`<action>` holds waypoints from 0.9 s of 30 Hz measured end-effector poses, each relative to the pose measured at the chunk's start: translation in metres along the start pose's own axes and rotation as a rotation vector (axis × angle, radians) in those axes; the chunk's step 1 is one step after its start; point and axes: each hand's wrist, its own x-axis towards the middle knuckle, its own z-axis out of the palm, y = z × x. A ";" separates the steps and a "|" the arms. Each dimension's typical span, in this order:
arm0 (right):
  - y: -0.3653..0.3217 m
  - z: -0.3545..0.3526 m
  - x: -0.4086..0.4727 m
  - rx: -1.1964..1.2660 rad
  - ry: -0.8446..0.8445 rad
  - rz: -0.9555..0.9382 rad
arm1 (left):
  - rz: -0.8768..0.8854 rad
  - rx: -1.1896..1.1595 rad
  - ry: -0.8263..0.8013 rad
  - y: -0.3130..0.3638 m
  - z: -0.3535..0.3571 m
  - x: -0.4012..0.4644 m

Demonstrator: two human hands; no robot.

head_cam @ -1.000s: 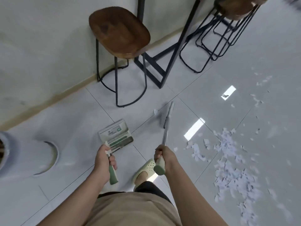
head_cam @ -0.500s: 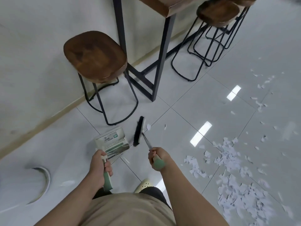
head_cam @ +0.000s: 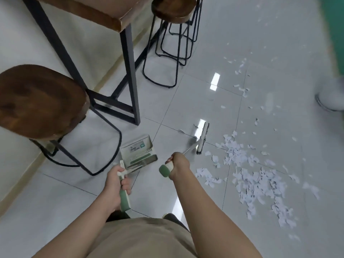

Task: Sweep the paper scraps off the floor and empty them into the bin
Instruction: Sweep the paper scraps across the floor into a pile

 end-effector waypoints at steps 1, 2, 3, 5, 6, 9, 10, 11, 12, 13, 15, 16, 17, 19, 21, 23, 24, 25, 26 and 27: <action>-0.005 0.003 -0.006 0.092 0.029 0.000 | -0.013 0.047 -0.030 0.014 0.002 0.007; -0.009 0.004 -0.012 0.174 0.050 0.002 | -0.027 0.095 -0.062 0.027 0.006 0.012; -0.011 0.004 -0.018 0.251 0.065 -0.002 | -0.043 0.142 -0.091 0.039 0.010 0.018; -0.010 0.004 -0.026 0.421 0.096 -0.006 | -0.072 0.225 -0.141 0.056 0.023 0.028; -0.006 0.004 -0.029 0.499 0.108 -0.004 | -0.085 0.261 -0.160 0.062 0.031 0.031; 0.008 0.000 -0.035 0.634 0.131 0.065 | -0.107 0.359 -0.197 0.069 0.051 0.035; 0.013 -0.003 -0.035 0.677 0.152 0.107 | -0.109 0.393 -0.211 0.070 0.055 0.036; 0.016 -0.006 -0.037 0.727 0.175 0.147 | -0.111 0.425 -0.225 0.072 0.058 0.038; 0.019 -0.010 -0.038 0.768 0.203 0.173 | -0.114 0.455 -0.237 0.073 0.060 0.040; 0.021 -0.013 -0.040 0.801 0.234 0.188 | -0.118 0.479 -0.243 0.074 0.061 0.042; 0.025 -0.018 -0.041 0.786 0.302 0.214 | -0.127 0.509 -0.250 0.079 0.061 0.047; 0.027 -0.020 -0.040 0.762 0.335 0.219 | -0.135 0.516 -0.255 0.081 0.060 0.049; 0.027 -0.020 -0.040 0.755 0.343 0.220 | -0.143 0.523 -0.258 0.083 0.061 0.051; 0.026 -0.016 -0.035 0.749 0.252 0.165 | -0.154 0.540 -0.256 0.088 0.065 0.055; 0.022 -0.008 -0.026 0.735 0.120 0.117 | -0.152 0.547 -0.251 0.092 0.071 0.057; 0.016 -0.001 -0.011 0.699 0.048 0.158 | -0.145 0.544 -0.236 0.099 0.079 0.055; 0.013 0.000 -0.003 0.686 0.007 0.188 | -0.142 0.548 -0.226 0.103 0.083 0.054; 0.009 -0.001 0.005 0.708 -0.051 0.210 | -0.136 0.556 -0.219 0.107 0.087 0.051; 0.003 -0.007 0.012 0.762 -0.098 0.212 | -0.128 0.561 -0.217 0.110 0.091 0.050; -0.003 -0.014 0.019 0.839 -0.155 0.212 | -0.118 0.562 -0.217 0.113 0.095 0.049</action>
